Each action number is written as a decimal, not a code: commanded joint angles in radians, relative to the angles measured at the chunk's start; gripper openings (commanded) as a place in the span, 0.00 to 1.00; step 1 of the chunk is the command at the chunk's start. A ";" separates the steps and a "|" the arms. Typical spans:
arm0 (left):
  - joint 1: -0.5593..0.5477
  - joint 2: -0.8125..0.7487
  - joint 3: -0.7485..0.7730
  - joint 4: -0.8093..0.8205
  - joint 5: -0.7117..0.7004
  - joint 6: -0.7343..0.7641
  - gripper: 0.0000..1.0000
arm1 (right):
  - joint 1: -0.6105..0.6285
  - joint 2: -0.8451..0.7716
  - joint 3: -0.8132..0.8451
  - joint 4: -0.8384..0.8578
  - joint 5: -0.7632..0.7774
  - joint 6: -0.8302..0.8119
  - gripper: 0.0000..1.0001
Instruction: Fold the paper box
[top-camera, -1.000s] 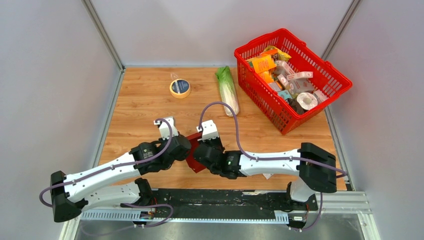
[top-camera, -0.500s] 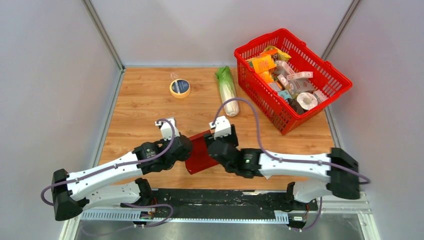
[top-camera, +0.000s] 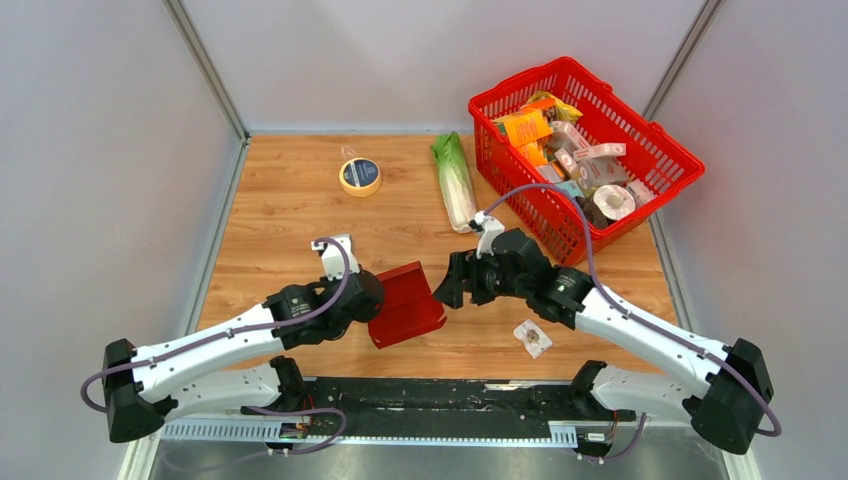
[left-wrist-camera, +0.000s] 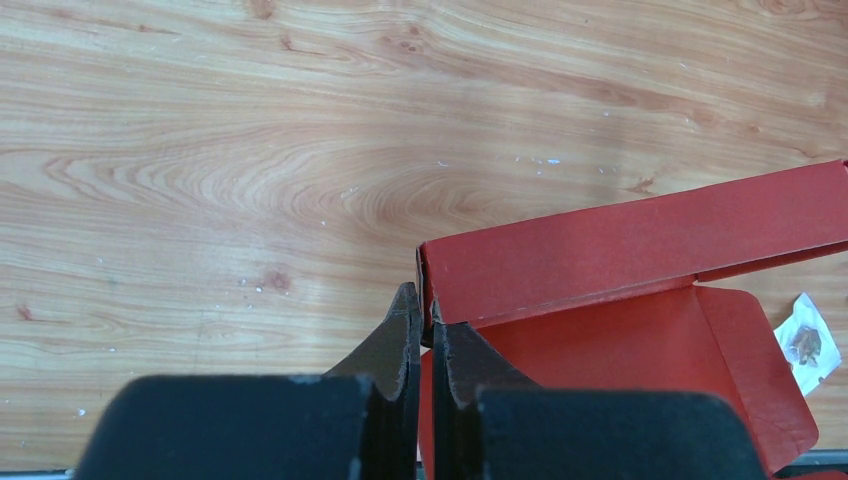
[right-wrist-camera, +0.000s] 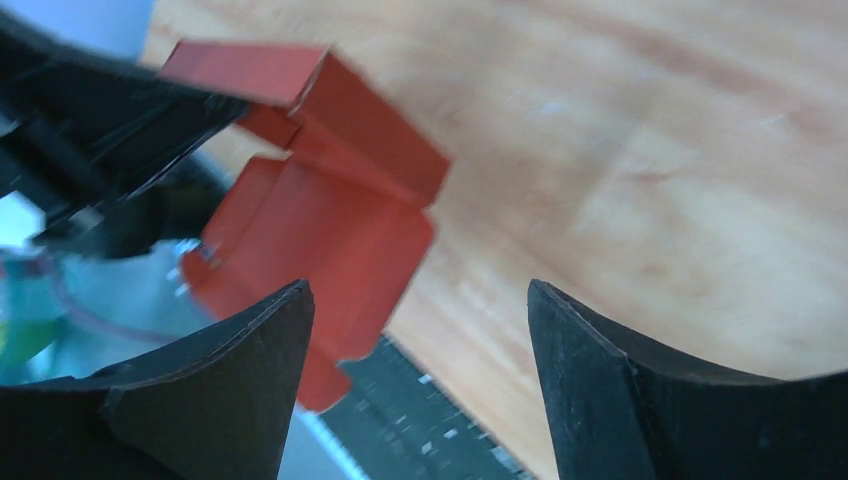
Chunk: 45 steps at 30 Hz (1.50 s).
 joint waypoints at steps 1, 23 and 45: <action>-0.002 0.004 -0.004 -0.009 -0.055 -0.053 0.00 | 0.010 0.046 0.018 -0.005 -0.288 0.212 0.81; -0.004 0.173 0.055 -0.124 -0.127 -0.312 0.00 | 0.160 0.270 0.041 0.036 0.042 0.765 0.63; -0.004 -0.161 -0.199 0.301 0.190 0.040 0.66 | 0.112 0.295 0.083 -0.136 0.260 0.649 0.00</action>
